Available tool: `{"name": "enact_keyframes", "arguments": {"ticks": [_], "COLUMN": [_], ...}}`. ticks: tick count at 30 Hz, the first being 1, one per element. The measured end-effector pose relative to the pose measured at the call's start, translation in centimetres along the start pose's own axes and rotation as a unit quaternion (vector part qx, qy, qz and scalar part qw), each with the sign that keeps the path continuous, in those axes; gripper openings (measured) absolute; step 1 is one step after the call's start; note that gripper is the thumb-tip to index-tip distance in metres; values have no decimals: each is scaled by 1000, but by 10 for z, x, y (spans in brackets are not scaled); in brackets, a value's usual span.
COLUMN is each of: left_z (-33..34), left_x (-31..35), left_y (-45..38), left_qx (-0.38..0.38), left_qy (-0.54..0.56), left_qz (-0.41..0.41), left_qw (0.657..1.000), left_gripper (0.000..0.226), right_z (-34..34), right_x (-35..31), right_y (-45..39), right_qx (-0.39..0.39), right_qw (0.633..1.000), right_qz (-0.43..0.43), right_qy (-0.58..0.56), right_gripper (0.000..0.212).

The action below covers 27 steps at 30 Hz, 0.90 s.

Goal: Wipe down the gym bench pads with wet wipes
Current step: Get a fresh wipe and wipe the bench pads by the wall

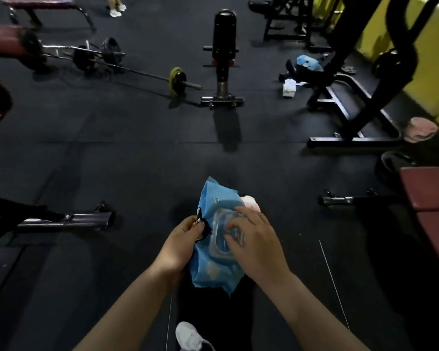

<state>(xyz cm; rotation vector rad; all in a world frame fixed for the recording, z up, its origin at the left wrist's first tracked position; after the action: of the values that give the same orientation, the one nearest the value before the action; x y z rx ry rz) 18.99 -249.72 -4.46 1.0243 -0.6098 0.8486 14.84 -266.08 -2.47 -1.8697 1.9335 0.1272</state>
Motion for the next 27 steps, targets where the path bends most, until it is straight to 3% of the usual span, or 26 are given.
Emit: {"name": "enact_keyframes", "arguments": {"ticks": [7,15,20,24,27], "left_z": [60,118,151,180,204], "left_x": [-61,-96,-109,-112,-112], "left_y": [33,46,44,36,23], "left_qx": [-64,-103,-150,-213,-261], "left_qy": [-58,-102,-160,-262,-319], "left_qz": [-9,-9,-6,44,83], "left_qw": [996,989,976,940,907], "left_gripper": [19,24,15,87,97], "right_z": [-35,-62,-75,-85,-89], "right_x": [54,108,135,155,170], "right_y": [73,120,136,136,126], "right_qx": [7,-18,4,28,34], "right_qw": [996,983,972,964,961], "right_qz": [91,152,190,210,223], "right_qy": [11,-103,-136,-159,-161], "right_gripper": [6,10,13,17,20]}}
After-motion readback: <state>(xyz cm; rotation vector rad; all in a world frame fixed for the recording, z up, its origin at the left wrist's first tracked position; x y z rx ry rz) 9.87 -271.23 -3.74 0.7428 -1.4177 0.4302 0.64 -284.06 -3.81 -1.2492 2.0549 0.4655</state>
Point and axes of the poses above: each hand's wrist, its own y-axis away from the middle knuckle, its own z-axis out of the palm, x = y × z, the point moved 3 cm from there along -y, towards the middle knuckle, and after that the axes turned 13 degrees about y, right-handed, at the moved point
